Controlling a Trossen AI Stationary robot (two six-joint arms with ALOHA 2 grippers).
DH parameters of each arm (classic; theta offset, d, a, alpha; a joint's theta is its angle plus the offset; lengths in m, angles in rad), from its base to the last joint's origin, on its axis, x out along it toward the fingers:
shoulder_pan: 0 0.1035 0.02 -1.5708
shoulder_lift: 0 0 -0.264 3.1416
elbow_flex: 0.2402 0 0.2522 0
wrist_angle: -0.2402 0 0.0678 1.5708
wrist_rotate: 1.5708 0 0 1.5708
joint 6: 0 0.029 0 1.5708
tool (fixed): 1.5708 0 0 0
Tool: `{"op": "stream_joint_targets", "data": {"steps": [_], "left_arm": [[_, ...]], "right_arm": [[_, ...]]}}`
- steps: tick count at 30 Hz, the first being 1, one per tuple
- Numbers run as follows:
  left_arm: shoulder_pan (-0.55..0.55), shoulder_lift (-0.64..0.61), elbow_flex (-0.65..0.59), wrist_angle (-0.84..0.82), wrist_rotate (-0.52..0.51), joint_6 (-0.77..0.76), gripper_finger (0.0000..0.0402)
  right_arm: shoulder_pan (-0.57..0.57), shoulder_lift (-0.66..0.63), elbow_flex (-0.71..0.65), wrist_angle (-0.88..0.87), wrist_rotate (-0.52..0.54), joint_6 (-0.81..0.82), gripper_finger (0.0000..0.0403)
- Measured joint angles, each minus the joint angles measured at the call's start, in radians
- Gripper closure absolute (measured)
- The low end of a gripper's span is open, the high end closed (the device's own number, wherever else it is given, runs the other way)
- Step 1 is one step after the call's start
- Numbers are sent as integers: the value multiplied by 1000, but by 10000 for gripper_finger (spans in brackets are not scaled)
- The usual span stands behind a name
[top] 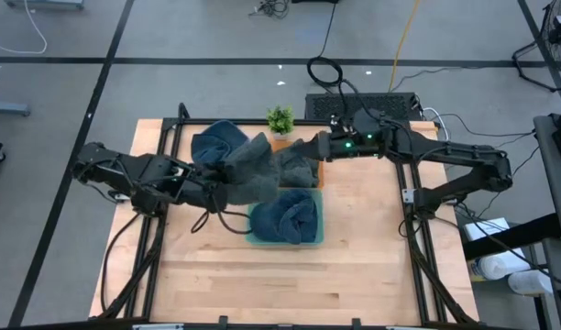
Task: Pick & Place hat
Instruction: Put the gray cap into the orange bin
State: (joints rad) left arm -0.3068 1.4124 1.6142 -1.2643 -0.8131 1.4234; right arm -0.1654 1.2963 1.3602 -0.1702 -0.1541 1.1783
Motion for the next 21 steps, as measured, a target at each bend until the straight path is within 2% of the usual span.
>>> {"op": "stream_joint_targets", "data": {"steps": [10, 21], "left_arm": [[18, 0, 0, 98, 0, 104, 401], [10, 0, 0, 118, 0, 105, 401]], "right_arm": [[4, 75, -1, 18, -85, 7, 170], [7, 151, -2, 25, -85, -39, 170]]}}
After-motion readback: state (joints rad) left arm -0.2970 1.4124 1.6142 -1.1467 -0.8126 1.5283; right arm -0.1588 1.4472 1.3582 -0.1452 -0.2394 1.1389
